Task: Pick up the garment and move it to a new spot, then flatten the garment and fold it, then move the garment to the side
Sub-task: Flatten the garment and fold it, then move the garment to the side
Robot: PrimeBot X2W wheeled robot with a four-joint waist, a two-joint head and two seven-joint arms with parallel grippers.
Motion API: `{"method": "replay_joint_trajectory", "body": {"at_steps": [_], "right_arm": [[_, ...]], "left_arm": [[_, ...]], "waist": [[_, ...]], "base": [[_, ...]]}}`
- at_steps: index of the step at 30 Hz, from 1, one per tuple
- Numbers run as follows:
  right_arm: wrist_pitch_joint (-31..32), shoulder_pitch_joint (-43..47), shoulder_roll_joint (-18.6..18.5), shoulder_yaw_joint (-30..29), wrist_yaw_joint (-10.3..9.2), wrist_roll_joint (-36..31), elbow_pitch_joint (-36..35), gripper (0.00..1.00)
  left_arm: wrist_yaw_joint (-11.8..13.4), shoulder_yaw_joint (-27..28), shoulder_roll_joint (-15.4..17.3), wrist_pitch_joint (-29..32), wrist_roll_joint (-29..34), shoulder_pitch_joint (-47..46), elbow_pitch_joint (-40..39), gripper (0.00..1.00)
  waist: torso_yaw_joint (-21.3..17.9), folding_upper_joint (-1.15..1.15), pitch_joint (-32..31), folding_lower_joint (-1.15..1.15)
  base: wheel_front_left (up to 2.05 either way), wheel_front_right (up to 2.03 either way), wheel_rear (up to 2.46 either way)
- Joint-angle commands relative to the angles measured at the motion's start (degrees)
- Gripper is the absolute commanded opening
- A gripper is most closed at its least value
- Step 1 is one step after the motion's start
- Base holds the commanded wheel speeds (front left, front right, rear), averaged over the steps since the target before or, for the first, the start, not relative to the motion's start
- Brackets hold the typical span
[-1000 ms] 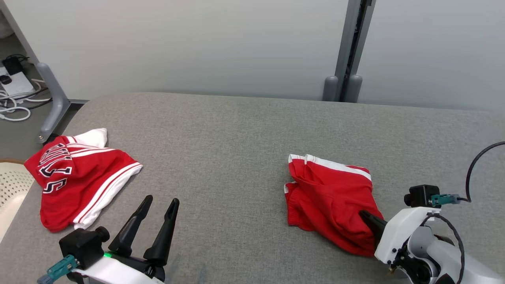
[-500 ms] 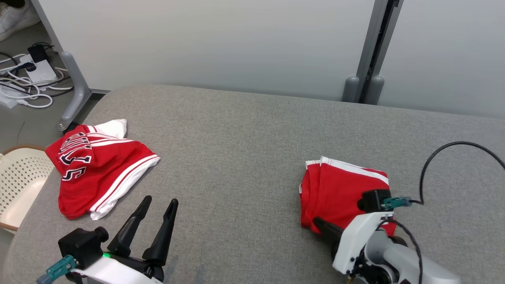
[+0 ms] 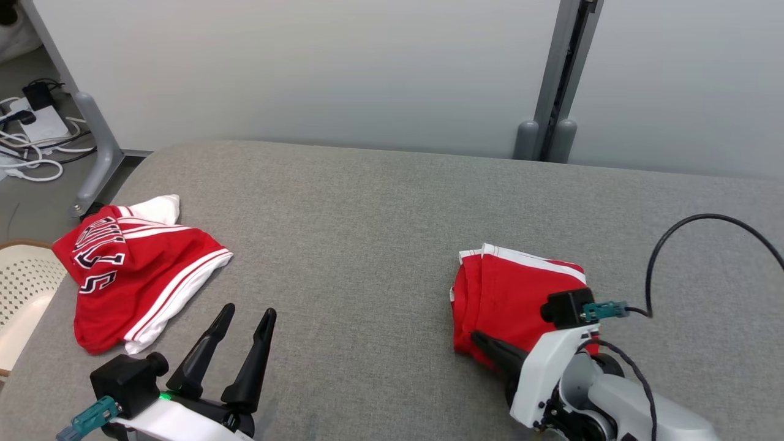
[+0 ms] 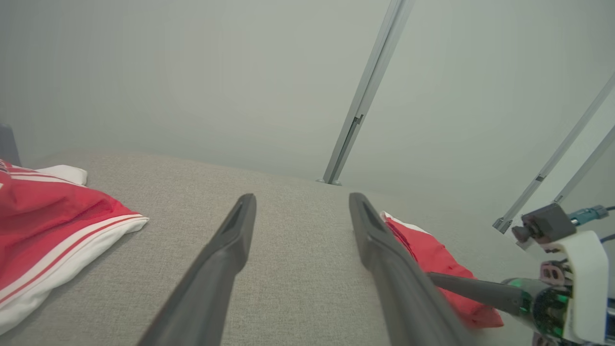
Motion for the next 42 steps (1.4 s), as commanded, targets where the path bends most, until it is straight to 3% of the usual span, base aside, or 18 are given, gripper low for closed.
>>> {"method": "replay_joint_trajectory", "body": {"at_steps": [1,5,7,12,13,14,15,33,42], "right_arm": [[-0.7,-0.5,-1.1,-0.1,0.02,-0.1,-0.2,0.00],[-1.9,-0.8,-4.2,-1.4,0.02,0.4,-0.2,0.00],[-3.0,-1.1,-6.0,-2.5,0.02,0.7,0.4,0.14],[-4.5,-1.7,-8.4,-4.6,0.02,0.2,2.7,0.35],[-4.9,-1.7,-8.6,-5.1,0.02,0.1,3.3,0.44],[-5.1,-1.8,-8.7,-5.5,0.02,0.2,4.1,0.59],[-5.1,-1.7,-8.8,-5.9,0.02,0.4,4.8,1.00],[1.8,-2.7,-5.7,-10.7,0.02,4.5,16.8,1.00],[7.5,-0.9,-5.0,-14.6,0.02,11.0,17.4,1.00]], "left_arm": [[0.2,0.2,0.2,-0.1,0.5,0.2,-0.1,1.00],[0.2,0.3,0.1,-0.1,0.6,0.6,-0.2,1.00],[0.2,0.2,0.1,-0.1,0.7,0.7,-0.3,1.00],[0.2,0.2,0.2,-0.2,0.6,0.7,-0.5,1.00],[0.2,0.2,0.3,-0.2,0.6,0.7,-0.6,1.00],[0.1,0.1,0.4,-0.1,0.6,0.7,-0.6,1.00],[0.1,0.1,0.5,-0.1,0.6,0.7,-0.7,1.00],[-0.7,0.6,1.9,0.3,0.1,-1.4,-0.5,1.00],[-1.0,0.4,1.8,0.3,0.0,-1.5,-0.1,1.00]], "waist": [[-0.5,0.00,-0.2,0.00],[-1.7,0.00,-0.3,0.00],[-2.4,0.00,-0.3,0.00],[-3.1,0.00,-0.1,0.00],[-3.2,0.00,0.0,0.00],[-3.2,0.00,0.1,0.00],[-3.2,0.00,0.2,0.00],[-0.9,0.00,3.1,0.00],[-0.1,0.00,3.3,0.00]], "base": [[0.00,0.00,0.00],[0.00,0.00,0.00],[0.00,0.00,0.00],[0.00,0.00,0.00],[0.00,0.00,0.00],[0.00,0.00,0.00],[0.00,0.00,0.00],[0.00,0.00,0.00],[0.00,0.00,0.00]]}}
